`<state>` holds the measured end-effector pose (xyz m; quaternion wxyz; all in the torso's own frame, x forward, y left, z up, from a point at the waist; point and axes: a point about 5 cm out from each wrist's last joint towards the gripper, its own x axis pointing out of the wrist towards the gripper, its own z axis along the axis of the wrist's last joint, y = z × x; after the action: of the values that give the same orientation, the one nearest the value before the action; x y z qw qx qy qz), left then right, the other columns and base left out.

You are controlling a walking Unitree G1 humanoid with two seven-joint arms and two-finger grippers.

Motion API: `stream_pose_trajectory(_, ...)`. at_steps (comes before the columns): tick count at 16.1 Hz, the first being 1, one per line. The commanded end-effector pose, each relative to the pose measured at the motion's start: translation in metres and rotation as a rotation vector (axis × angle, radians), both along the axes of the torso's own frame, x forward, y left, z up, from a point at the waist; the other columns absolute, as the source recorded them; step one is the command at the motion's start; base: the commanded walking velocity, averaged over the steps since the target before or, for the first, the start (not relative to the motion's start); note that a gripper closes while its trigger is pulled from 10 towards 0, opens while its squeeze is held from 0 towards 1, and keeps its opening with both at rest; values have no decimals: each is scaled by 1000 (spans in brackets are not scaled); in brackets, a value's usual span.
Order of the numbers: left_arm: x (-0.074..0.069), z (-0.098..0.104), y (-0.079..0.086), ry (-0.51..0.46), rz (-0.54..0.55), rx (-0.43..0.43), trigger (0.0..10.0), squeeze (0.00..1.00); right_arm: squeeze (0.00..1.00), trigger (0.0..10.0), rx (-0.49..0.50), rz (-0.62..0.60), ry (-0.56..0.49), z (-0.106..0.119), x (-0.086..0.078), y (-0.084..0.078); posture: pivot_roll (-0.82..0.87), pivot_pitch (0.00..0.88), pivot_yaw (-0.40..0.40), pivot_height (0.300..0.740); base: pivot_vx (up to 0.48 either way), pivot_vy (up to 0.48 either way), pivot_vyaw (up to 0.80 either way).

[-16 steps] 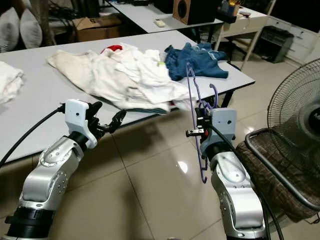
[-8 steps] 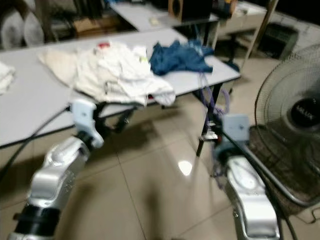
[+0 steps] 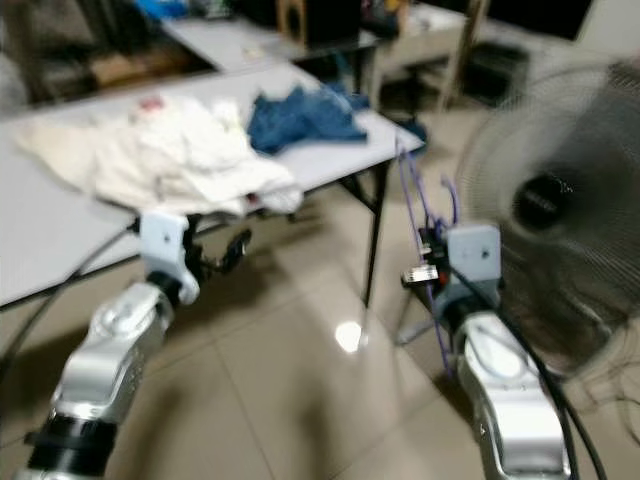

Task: Hang hanger

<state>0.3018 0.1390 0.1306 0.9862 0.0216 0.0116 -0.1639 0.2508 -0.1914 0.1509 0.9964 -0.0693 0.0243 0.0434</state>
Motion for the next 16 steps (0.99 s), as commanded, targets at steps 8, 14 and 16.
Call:
stream_pose_trajectory(8, -1, 3, 12, -19, 47, 33, 10000, 0, 0, 10000, 18, 76, -5, 6, 4, 9, -244, 0, -9, 740, 350, 0, 0)
stream_pose_trajectory(14, 0, -4, 12, 12, -28, 99, 10000, 0, 0, 10000, 5, 101, -11, 6, 4, 16, -241, 0, 5, 740, 346, 0, 267)
stream_pose_trajectory(16, -1, -11, 13, 22, -96, 165, 10000, 0, 0, 10000, -3, 111, -11, 5, 3, 18, -244, 0, 7, 740, 154, 0, 0)
